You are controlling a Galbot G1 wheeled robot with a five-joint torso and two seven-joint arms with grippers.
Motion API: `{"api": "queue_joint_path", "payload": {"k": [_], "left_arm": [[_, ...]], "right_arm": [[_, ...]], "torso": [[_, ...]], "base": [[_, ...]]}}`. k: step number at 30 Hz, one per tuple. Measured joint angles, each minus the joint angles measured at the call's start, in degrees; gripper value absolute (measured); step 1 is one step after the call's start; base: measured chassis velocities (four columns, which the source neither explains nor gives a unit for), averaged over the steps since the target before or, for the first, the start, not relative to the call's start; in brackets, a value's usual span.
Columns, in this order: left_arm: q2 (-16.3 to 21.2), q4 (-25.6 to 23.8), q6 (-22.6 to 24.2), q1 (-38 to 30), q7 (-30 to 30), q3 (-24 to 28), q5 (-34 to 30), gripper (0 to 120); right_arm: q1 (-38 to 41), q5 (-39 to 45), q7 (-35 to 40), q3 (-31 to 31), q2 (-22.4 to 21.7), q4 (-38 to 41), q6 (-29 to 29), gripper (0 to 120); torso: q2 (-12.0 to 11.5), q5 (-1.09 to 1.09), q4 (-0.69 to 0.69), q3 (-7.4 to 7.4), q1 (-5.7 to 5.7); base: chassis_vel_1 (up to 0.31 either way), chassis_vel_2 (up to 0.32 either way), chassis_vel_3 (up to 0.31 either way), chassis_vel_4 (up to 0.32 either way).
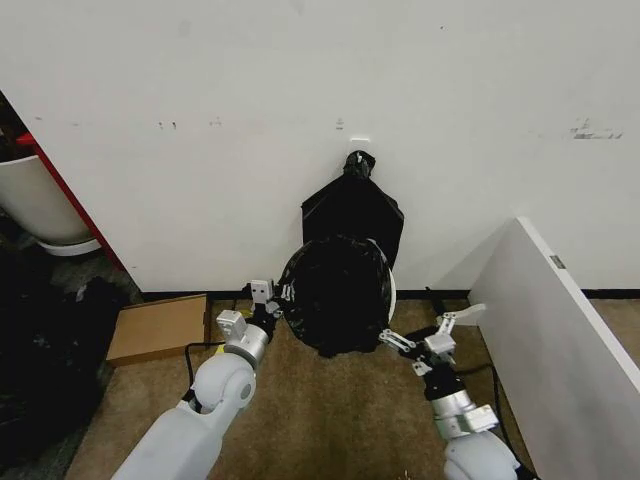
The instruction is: Place the garbage bag over the trash bin.
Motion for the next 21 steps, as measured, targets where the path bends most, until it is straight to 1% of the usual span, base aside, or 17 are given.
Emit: {"api": "queue_joint_path", "payload": {"k": [2, 4, 5, 7, 8, 9, 10, 11, 12, 13, 16, 18, 19, 20, 21], "left_arm": [[0.0, 0.0, -0.2, -0.1, 0.1, 0.0, 0.3, 3], [-0.2, 0.1, -0.3, -0.2, 0.1, 0.2, 0.9, 3], [-0.2, 0.1, -0.3, -0.2, 0.1, 0.2, 0.9, 3], [-0.2, 0.2, -0.4, -0.4, 0.1, 0.3, 1.2, 3], [-0.2, 0.2, -0.4, -0.5, 0.1, 0.3, 1.3, 3], [-0.3, 0.4, -0.4, -0.6, 0.1, 0.3, 1.4, 3], [-0.3, 0.4, -0.4, -0.7, 0.1, 0.3, 1.5, 3], [-0.3, 0.6, -0.4, -0.9, 0.1, 0.3, 1.6, 3], [-0.3, 0.6, -0.4, -0.9, 0.1, 0.3, 1.6, 3], [-0.3, 0.7, -0.4, -0.9, 0.1, 0.3, 1.6, 3], [-0.3, 0.9, -0.4, -0.9, 0.1, 0.3, 1.6, 3], [-0.3, 1.0, -0.4, -1.0, 0.1, 0.2, 1.6, 3], [-0.3, 1.0, -0.4, -1.0, 0.1, 0.2, 1.6, 3], [-0.3, 1.1, -0.4, -1.0, 0.1, 0.2, 1.6, 3], [-0.3, 1.1, -0.3, -1.0, 0.1, 0.2, 1.6, 3]], "right_arm": [[0.8, -1.4, 2.8, -1.6, -0.5, 0.8, -4.5, 100], [3.3, -2.0, 7.0, -5.4, -1.8, 1.2, -11.6, 99], [3.3, -2.0, 7.0, -5.4, -1.8, 1.2, -11.6, 99], [4.9, -1.8, 8.5, -7.8, -2.2, 1.3, -15.2, 98], [5.1, -1.7, 8.7, -8.2, -2.2, 1.4, -15.7, 98], [6.1, -0.9, 9.7, -9.7, -2.2, 1.5, -18.1, 96], [6.6, -0.5, 10.1, -10.4, -2.2, 1.5, -19.1, 95], [7.7, -0.1, 10.5, -11.6, -1.9, 1.5, -20.3, 88], [7.7, -0.1, 10.5, -11.6, -1.9, 1.5, -20.3, 88], [8.3, 0.0, 10.6, -12.1, -1.7, 1.2, -20.6, 84], [9.2, 0.4, 11.0, -12.8, -1.2, 0.8, -21.3, 74], [9.7, 0.6, 11.6, -12.8, -1.0, 0.5, -21.9, 66], [9.7, 0.6, 11.6, -12.8, -1.0, 0.5, -21.9, 66], [9.9, 0.6, 11.9, -12.8, -0.8, 0.3, -22.3, 59], [10.1, 0.5, 12.2, -12.7, -0.7, 0.1, -22.7, 55]], "torso": [[0.0, 0.01, 0.0, 0.0, 0.0], [0.0, 0.01, 0.0, 0.0, 0.0], [0.0, 0.01, 0.0, 0.0, 0.0], [0.0, 0.01, 0.0, 0.0, 0.0], [0.0, 0.01, 0.0, 0.0, 0.0], [0.0, 0.01, 0.0, 0.0, 0.0], [0.0, 0.01, 0.0, 0.0, 0.0], [0.0, 0.01, 0.0, 0.0, 0.0], [0.0, 0.01, 0.0, 0.0, 0.0], [0.0, 0.01, 0.01, 0.0, 0.0], [0.0, 0.01, 0.0, 0.0, 0.0], [0.0, 0.01, 0.0, 0.0, 0.0], [0.0, 0.01, 0.0, 0.0, 0.0], [0.0, 0.01, 0.0, 0.0, 0.0], [0.0, 0.01, 0.0, 0.0, 0.0]], "base": [[0.0, 0.0, 0.0, 0.0], [0.0, 0.0, 0.0, 0.0], [0.0, 0.0, 0.0, 0.0], [0.0, 0.0, 0.0, 0.0], [0.0, 0.0, 0.0, 0.0], [0.0, 0.0, 0.0, 0.0], [0.0, 0.0, 0.0, 0.0], [0.0, 0.0, 0.0, 0.0], [0.0, 0.0, 0.0, 0.0], [0.0, 0.0, 0.0, 0.0], [0.0, 0.0, 0.0, 0.0], [0.0, 0.0, 0.0, 0.0], [0.0, 0.0, 0.0, 0.0], [0.0, 0.0, 0.0, 0.0], [0.0, 0.0, 0.0, 0.0]]}}
